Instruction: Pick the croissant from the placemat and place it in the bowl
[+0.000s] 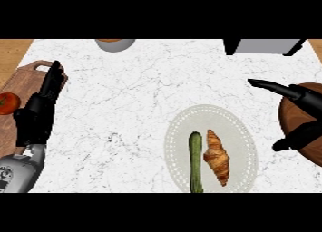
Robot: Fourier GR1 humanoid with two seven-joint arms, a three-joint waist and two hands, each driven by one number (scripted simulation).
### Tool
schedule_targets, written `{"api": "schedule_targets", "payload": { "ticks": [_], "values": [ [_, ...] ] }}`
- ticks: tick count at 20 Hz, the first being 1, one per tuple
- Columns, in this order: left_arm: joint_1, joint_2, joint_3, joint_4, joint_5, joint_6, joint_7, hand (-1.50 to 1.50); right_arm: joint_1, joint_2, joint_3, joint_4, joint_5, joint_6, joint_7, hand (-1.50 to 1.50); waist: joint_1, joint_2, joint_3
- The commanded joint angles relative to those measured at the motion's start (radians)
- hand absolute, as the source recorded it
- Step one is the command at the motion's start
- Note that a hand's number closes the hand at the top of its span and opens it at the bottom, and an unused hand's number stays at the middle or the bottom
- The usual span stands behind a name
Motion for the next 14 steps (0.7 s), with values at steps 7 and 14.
{"api": "schedule_targets", "payload": {
  "ticks": [7,14],
  "values": [
    [0.011,0.011,0.041,-0.039,-0.002,-0.042,0.028,0.0,-0.09,-0.021,0.177,-0.092,0.188,0.116,0.021,-1.5,-0.009,-0.007,-0.002],
    [-0.02,-0.062,0.042,0.09,-0.05,-0.041,-0.037,0.0,-0.112,0.091,0.304,-0.058,0.353,0.049,0.041,-1.5,-0.016,-0.004,-0.002]
  ]
}}
